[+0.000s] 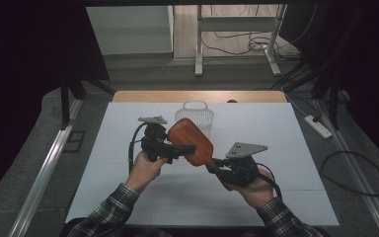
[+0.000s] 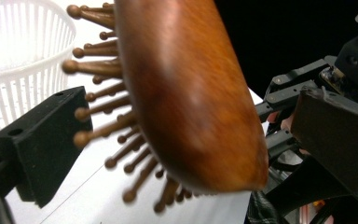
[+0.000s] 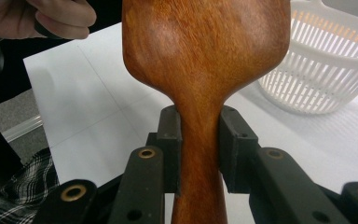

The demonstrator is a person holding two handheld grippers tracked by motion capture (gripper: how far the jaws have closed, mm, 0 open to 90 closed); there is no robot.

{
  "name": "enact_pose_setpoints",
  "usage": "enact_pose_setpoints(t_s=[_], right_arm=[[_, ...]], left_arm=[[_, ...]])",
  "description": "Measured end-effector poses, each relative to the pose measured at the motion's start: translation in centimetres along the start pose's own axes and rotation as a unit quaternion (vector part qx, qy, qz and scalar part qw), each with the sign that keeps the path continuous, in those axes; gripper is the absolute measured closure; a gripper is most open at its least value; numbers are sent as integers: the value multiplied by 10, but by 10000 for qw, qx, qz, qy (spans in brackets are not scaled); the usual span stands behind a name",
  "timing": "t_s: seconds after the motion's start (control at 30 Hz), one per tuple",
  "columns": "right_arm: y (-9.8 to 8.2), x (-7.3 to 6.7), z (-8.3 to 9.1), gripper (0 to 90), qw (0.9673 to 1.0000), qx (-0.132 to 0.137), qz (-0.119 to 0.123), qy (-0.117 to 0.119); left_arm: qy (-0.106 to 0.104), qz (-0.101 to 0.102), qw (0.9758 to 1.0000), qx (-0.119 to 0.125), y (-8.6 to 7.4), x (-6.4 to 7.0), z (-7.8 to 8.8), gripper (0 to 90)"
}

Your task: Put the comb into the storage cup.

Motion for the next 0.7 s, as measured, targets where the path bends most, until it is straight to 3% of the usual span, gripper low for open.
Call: enact_pose_setpoints(t_s=[0.23, 0.37, 0.5, 0.7], right_arm=[[0, -2, -1, 721, 10000, 15, 59, 0], [0, -4, -2, 721, 10000, 1, 98, -4], [0, -4, -2, 721, 9999, 19, 114, 8], [-1, -5, -4, 721, 9999, -51, 144, 25]], left_arm=[[-122, 53, 9999, -69, 0, 1, -2, 18], [-348, 163, 9993, -18, -1, 2, 0, 134], [-382, 265, 9989, -42, -2, 0, 2, 255], [-670, 660, 9956, 11, -4, -4, 3, 357]])
Point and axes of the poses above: each handheld gripper's, and its own axes: z roughly backward along the jaws, y roughly out of its top, x roughly to its right, the point moved 6 cm from there along -z, roughly forward along the jaws, and after that the axes turned 2 degrees about -z, right-handed, at the moved point
